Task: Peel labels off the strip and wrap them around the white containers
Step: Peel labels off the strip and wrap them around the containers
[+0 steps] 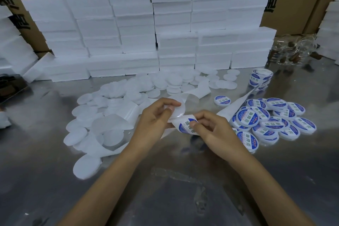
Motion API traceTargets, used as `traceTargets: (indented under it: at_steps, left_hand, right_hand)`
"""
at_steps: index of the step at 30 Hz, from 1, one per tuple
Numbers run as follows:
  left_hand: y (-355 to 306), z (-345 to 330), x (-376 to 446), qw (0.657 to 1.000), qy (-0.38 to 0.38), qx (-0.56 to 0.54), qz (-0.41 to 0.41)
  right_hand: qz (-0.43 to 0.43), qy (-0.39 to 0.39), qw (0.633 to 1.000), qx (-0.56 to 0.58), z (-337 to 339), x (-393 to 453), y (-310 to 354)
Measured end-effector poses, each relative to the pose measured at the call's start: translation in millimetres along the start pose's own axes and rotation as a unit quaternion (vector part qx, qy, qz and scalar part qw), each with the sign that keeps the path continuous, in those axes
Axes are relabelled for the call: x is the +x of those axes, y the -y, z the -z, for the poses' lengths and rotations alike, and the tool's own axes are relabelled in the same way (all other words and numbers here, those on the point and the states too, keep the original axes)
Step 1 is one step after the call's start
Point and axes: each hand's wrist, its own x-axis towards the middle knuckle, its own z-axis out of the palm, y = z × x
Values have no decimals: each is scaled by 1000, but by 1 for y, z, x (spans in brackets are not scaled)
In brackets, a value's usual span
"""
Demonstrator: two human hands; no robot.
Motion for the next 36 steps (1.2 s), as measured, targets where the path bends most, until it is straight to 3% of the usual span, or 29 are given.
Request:
traceTargets:
  at_steps: [3, 10, 22, 28, 36]
  left_hand:
    - [0, -1, 0, 999, -2, -23, 22]
    - [1, 0, -1, 999, -17, 7, 50]
    - [-2, -2, -2, 998, 1, 43, 53]
    - [3, -5, -2, 997, 4, 64, 39]
    - [-1, -2, -1, 997, -8, 40, 69]
  right_hand:
    - [10, 12, 998, 66, -1, -1, 4]
    - [39, -23, 997, 55, -4, -5, 11]
    - [137, -46, 987, -73, -5, -8, 12]
    - [152, -40, 987, -22, -5, -7, 15]
    - [99, -71, 971, 208, 7, -5, 21]
